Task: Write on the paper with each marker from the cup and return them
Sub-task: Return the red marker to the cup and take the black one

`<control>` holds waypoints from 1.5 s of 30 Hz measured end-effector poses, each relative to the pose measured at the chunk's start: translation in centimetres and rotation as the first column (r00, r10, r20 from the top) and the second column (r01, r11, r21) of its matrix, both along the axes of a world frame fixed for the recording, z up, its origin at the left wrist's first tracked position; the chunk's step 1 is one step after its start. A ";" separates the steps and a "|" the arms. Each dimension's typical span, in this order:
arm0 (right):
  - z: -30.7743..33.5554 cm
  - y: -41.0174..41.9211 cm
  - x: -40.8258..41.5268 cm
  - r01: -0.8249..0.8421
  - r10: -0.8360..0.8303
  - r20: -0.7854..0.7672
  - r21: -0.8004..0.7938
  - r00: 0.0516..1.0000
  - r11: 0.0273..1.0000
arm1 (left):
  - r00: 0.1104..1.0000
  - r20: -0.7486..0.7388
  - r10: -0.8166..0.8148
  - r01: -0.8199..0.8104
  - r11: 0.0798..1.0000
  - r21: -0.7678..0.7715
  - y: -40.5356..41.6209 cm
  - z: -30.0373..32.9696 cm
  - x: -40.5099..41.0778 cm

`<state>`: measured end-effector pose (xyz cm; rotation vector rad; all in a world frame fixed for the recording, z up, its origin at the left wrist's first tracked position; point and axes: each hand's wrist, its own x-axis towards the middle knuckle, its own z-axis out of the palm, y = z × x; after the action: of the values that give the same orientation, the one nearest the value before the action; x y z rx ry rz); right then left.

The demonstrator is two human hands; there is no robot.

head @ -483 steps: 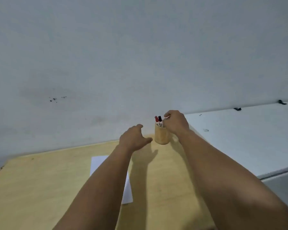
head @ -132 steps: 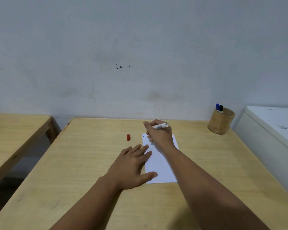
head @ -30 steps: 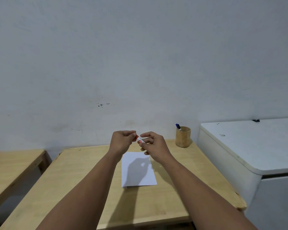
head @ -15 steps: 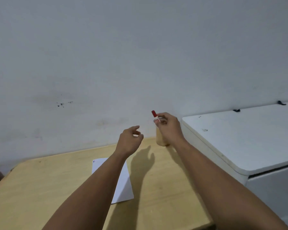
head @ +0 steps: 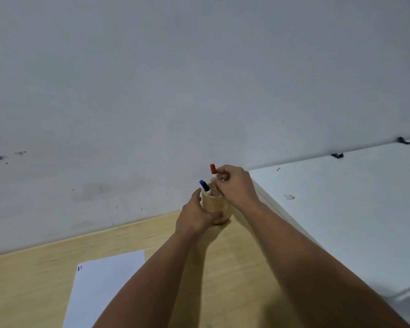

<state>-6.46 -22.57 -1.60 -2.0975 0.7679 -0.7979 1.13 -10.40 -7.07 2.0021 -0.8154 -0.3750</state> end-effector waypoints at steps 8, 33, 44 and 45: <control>-2.2 1.7 -0.7 0.035 -0.037 -0.009 -0.227 0.999 0.973 | 0.999 0.042 0.025 -0.024 0.999 -0.040 -0.2 -1.1 -0.6; 6.0 5.7 -1.3 0.083 -0.091 0.353 0.038 0.931 0.996 | 0.999 -0.006 -0.038 0.038 0.999 0.027 3.3 1.9 -0.3; 3.2 19.0 -2.1 -0.517 0.525 0.092 0.376 0.846 0.769 | 0.971 -0.040 0.238 -0.240 0.942 -0.235 21.5 7.7 0.1; 2.9 20.3 -1.9 -0.541 0.553 0.086 0.374 0.829 0.753 | 0.968 -0.028 0.248 -0.247 0.941 -0.230 23.2 8.2 -0.1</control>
<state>-8.37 -2.22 1.30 -1.8250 0.2501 -0.2583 1.06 12.79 1.14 1.8560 -0.5696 -0.1254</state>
